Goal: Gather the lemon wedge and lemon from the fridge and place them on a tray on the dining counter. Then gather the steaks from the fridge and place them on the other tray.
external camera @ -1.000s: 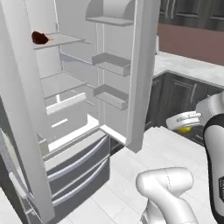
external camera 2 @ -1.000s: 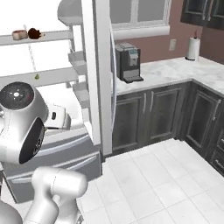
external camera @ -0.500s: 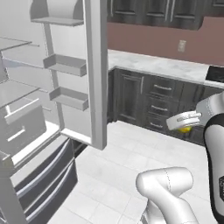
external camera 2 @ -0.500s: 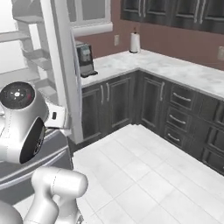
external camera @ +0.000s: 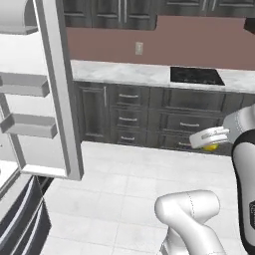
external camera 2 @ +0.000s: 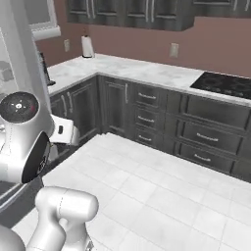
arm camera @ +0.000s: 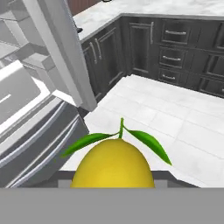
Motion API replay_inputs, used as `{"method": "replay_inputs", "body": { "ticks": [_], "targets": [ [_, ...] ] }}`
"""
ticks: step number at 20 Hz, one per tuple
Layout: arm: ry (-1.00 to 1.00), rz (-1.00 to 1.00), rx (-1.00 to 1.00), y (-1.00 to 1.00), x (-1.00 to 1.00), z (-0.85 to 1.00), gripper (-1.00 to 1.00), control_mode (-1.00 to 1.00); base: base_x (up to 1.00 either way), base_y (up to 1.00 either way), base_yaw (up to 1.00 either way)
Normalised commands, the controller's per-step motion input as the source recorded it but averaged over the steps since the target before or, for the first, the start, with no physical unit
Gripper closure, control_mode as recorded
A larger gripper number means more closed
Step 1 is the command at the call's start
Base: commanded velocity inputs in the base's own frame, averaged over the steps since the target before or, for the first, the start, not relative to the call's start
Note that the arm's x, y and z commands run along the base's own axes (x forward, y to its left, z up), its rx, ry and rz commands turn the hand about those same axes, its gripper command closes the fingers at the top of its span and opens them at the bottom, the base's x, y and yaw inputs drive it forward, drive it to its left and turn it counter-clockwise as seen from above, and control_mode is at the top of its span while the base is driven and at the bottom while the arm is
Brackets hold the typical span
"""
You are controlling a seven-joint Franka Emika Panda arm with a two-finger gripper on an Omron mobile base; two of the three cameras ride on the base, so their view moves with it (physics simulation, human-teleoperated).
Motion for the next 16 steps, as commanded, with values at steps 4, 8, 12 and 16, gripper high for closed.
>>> {"method": "replay_inputs", "body": {
  "ticks": [4, 8, 12, 16],
  "targets": [
    [0.0, 0.0, 0.0, 0.0, 0.0, 0.0, 1.0, 1.0, -0.25, 0.08, -0.56],
    [0.0, 0.0, 0.0, 0.0, 0.0, 0.0, 1.0, 1.0, -0.19, 0.02, -0.55],
    [0.0, 0.0, 0.0, 0.0, 0.0, 0.0, 1.0, 1.0, -0.21, -0.14, -0.52],
    [0.0, 0.0, 0.0, 0.0, 0.0, 0.0, 1.0, 1.0, -0.1, -0.2, -0.51]
  ]
}}
